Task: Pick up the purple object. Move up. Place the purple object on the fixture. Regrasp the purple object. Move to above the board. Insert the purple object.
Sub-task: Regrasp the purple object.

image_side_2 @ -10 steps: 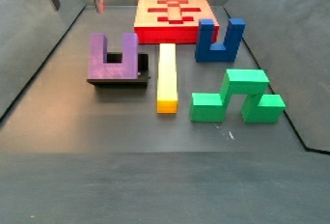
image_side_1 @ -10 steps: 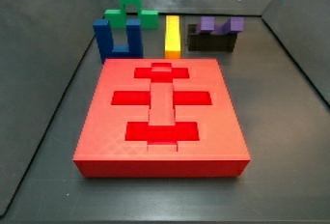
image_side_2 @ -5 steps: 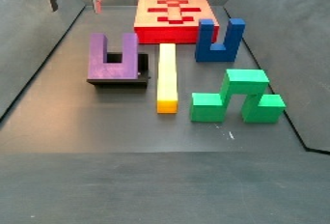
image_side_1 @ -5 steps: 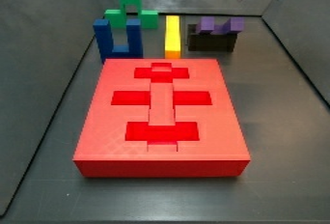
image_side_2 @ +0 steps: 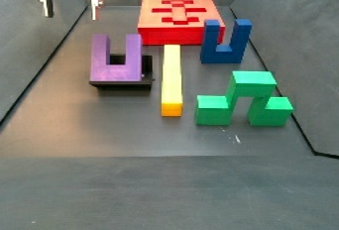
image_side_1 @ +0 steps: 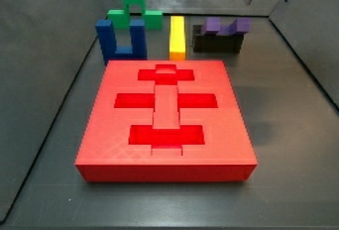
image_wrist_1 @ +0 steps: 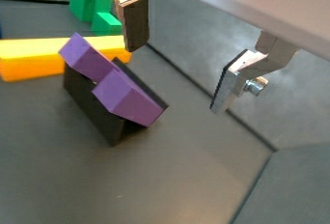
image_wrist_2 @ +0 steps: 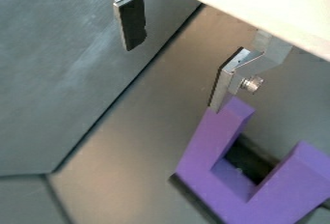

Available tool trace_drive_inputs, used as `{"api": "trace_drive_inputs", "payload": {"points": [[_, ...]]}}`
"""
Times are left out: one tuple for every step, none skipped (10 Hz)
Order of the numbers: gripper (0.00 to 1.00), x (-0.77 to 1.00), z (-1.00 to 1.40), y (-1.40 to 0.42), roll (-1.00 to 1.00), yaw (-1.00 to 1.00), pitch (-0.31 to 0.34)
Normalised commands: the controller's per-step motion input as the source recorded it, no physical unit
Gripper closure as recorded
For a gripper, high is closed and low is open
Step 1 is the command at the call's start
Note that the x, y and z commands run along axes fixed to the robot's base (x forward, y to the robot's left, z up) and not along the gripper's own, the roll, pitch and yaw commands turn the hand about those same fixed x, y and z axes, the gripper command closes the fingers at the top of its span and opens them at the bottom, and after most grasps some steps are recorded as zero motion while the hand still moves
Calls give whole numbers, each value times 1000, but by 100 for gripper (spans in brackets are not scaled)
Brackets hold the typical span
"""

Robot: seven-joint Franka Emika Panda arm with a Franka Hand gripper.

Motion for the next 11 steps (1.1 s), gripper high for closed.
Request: {"api": "trace_drive_inputs", "payload": {"points": [[0, 234, -123, 0, 1000, 269, 0], [0, 251, -114, 0, 1000, 266, 20], [0, 57, -120, 0, 1000, 243, 100], [0, -131, -266, -126, 991, 194, 83], [0, -254, -326, -146, 886, 263, 46], [0, -326, -317, -111, 937, 306, 69], [0, -366, -263, -29, 914, 334, 120], [0, -31, -140, -46, 480, 411, 0], [0, 80, -180, -9, 280, 343, 0], [0, 109, -200, -57, 249, 257, 0], [0, 60, -291, -49, 354, 226, 0]]}}
